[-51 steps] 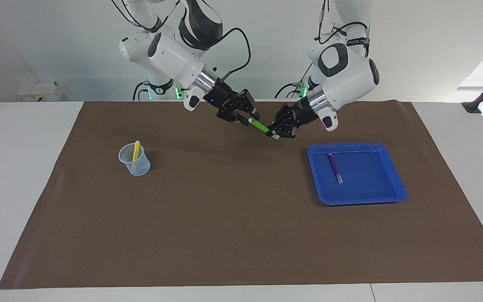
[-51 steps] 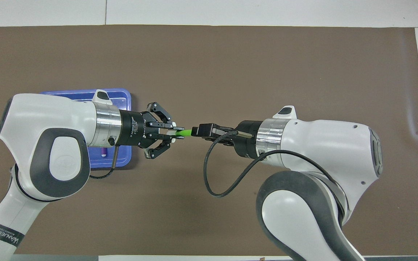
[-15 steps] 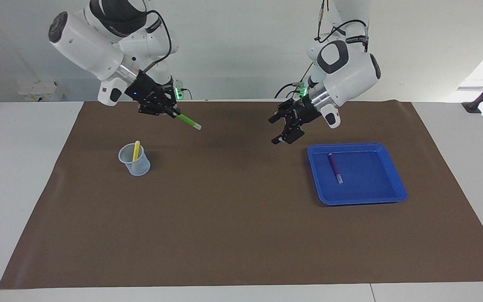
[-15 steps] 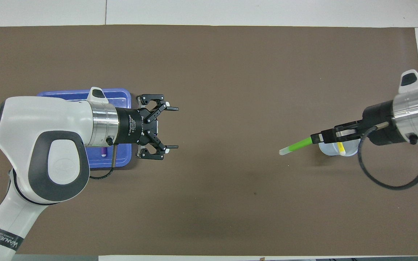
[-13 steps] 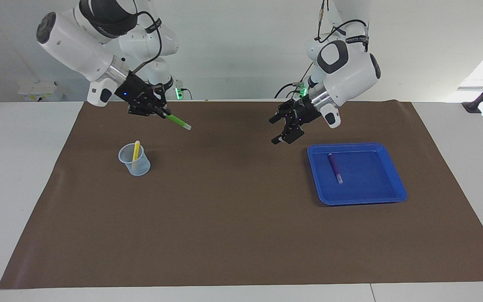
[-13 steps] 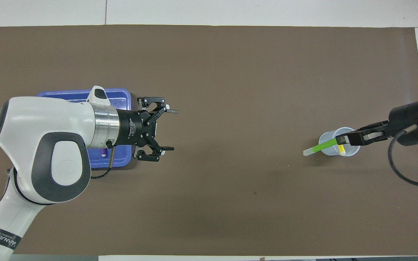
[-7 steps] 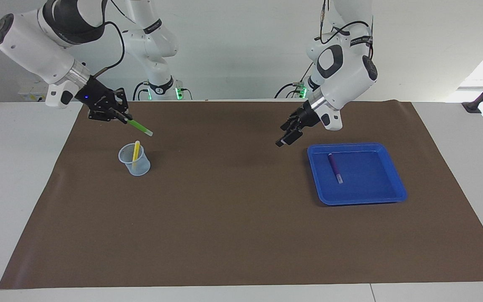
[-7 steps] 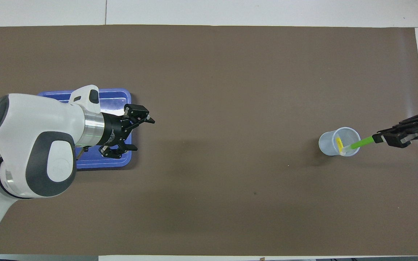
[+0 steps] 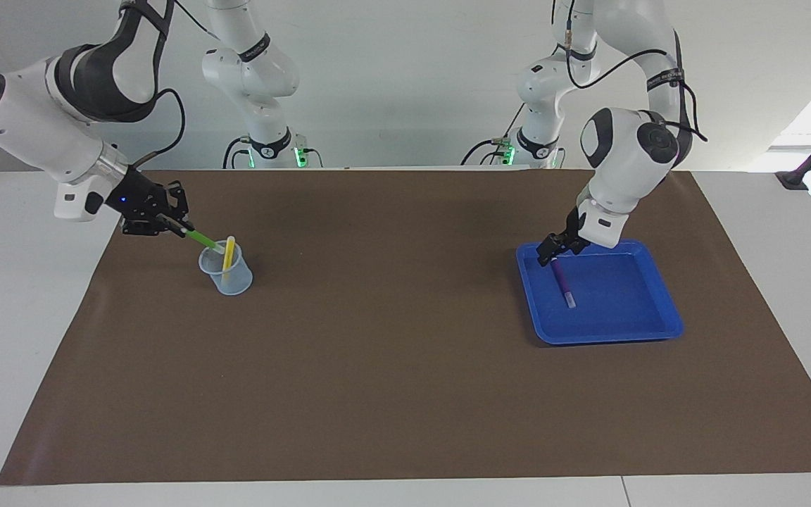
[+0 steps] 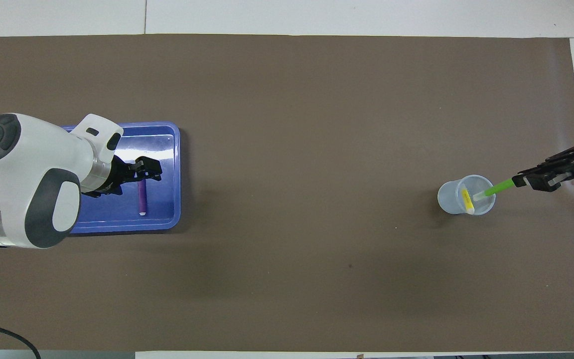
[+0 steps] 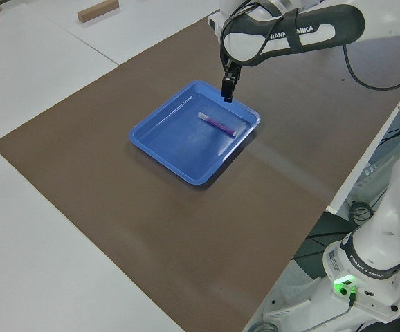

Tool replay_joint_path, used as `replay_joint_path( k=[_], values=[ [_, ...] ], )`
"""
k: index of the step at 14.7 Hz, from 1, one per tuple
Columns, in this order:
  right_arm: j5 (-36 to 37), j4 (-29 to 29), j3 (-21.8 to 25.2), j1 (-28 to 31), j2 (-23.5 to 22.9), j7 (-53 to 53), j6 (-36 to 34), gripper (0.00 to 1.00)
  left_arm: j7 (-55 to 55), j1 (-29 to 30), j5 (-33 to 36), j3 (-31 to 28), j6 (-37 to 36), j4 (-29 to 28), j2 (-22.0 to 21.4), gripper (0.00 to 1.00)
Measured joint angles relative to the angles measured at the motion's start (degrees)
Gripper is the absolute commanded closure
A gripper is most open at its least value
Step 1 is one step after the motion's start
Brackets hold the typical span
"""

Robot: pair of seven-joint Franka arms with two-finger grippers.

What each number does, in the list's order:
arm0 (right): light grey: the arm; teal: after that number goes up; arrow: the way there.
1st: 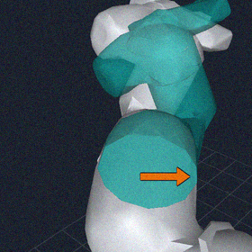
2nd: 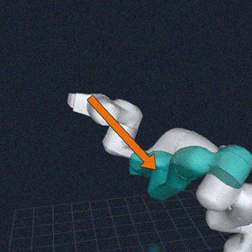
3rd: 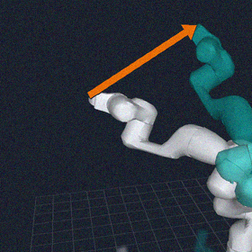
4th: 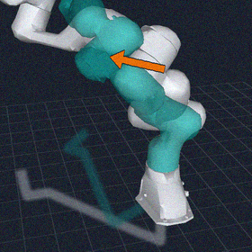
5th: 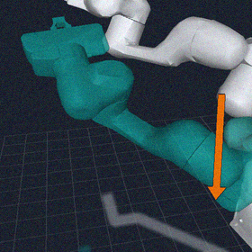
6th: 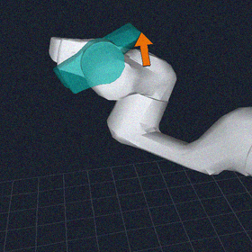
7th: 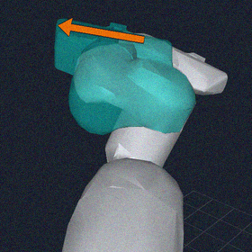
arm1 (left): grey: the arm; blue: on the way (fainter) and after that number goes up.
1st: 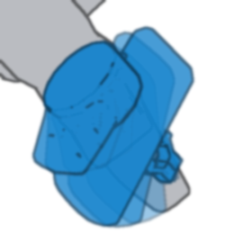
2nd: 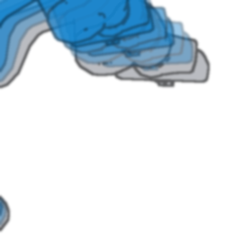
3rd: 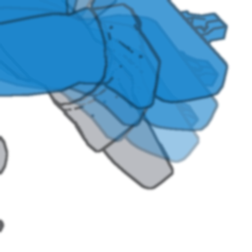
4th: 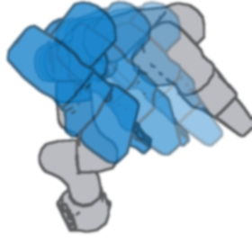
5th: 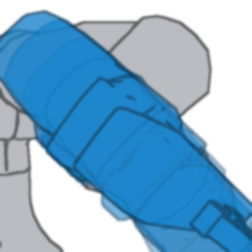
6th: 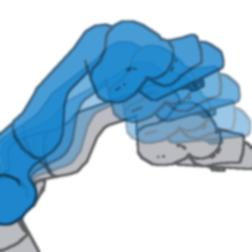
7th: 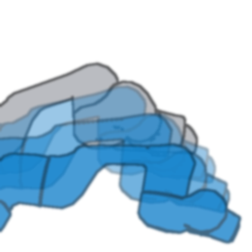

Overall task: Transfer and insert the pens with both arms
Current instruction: 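Insert the green pen into the cup while the left gripper reaches purple pen, then lift the purple pen with the left gripper toward the right gripper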

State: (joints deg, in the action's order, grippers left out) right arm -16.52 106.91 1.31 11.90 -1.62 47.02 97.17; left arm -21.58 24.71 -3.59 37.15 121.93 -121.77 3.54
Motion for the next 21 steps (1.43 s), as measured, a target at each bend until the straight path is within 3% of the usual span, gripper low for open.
replay_joint_path(
  k=[5,8,11,13,14,17,18,21],
  values=[
    [0.0,1.68,-0.07,0.35,-0.46,1.75,0.71,1.0,4.86,-0.01,12.66,0.03,3.78,0.27,8.29,0.0],
    [0.0,2.87,-0.04,0.74,-0.45,2.46,0.71,1.0,5.21,0.02,14.62,0.02,6.36,0.41,11.91,0.01],
    [0.0,3.45,-0.04,0.74,-0.37,2.89,0.8,0.98,5.5,0.4,14.79,-0.01,6.76,0.76,13.15,0.12],
    [0.0,3.93,-0.05,0.74,-0.27,2.9,0.9,0.43,5.62,0.45,14.82,-0.02,6.77,0.9,13.17,0.31],
    [0.0,4.08,-0.05,0.74,-0.26,2.91,0.95,0.01,5.62,0.52,14.82,-0.03,6.76,0.95,13.17,0.43],
    [0.0,3.83,-0.05,0.74,-0.12,2.95,0.96,0.0,5.71,1.06,14.84,-0.03,6.65,1.54,13.03,0.89],
    [-0.01,3.32,-0.05,0.74,-0.09,2.95,0.67,0.0,5.8,1.31,14.84,-0.03,6.63,1.65,13.01,0.97],
    [-3.0,0.78,-0.24,0.68,-0.08,2.92,-2.17,0.0,5.91,1.51,14.84,0.0,6.58,1.74,13.01,1.0]
  ],
)
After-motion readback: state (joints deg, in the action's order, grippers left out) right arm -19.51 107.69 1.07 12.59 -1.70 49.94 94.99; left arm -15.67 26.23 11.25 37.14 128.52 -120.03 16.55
